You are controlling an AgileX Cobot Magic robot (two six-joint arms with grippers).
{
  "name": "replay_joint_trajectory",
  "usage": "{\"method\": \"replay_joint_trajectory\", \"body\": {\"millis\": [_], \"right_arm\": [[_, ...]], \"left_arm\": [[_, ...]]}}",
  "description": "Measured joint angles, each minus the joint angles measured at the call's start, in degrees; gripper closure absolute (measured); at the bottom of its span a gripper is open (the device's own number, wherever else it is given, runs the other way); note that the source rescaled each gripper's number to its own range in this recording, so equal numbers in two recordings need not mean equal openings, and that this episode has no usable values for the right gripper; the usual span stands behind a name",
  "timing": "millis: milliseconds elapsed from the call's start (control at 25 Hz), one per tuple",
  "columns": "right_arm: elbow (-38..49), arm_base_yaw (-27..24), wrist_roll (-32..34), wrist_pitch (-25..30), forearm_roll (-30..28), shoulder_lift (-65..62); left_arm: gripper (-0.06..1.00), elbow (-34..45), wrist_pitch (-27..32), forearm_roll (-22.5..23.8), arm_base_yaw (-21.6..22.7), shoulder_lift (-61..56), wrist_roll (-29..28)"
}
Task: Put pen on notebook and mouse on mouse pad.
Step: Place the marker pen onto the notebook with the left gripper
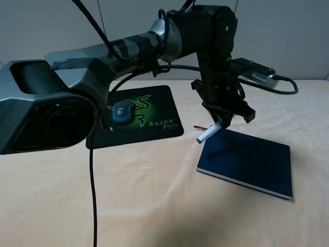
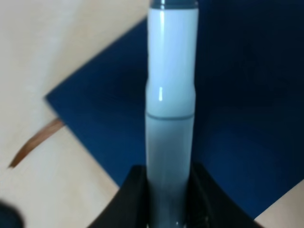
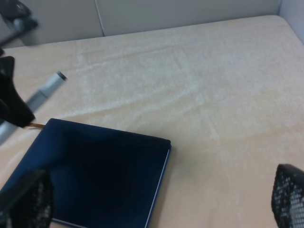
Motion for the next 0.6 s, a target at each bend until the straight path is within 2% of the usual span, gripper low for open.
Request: {"method": "replay_joint_trajectory", "body": {"millis": [400,600], "right_arm": [[0.00,0.00,0.00,0.00,0.05,0.00],[0.00,0.00,0.00,0.00,0.05,0.00]], "left_arm": [[0.94,-0.25,-2.24,0.18,-2.05,1.15,8.08],[0.94,-0.30,-3.51,-1.22,-2.22,3.02,10.93]]}}
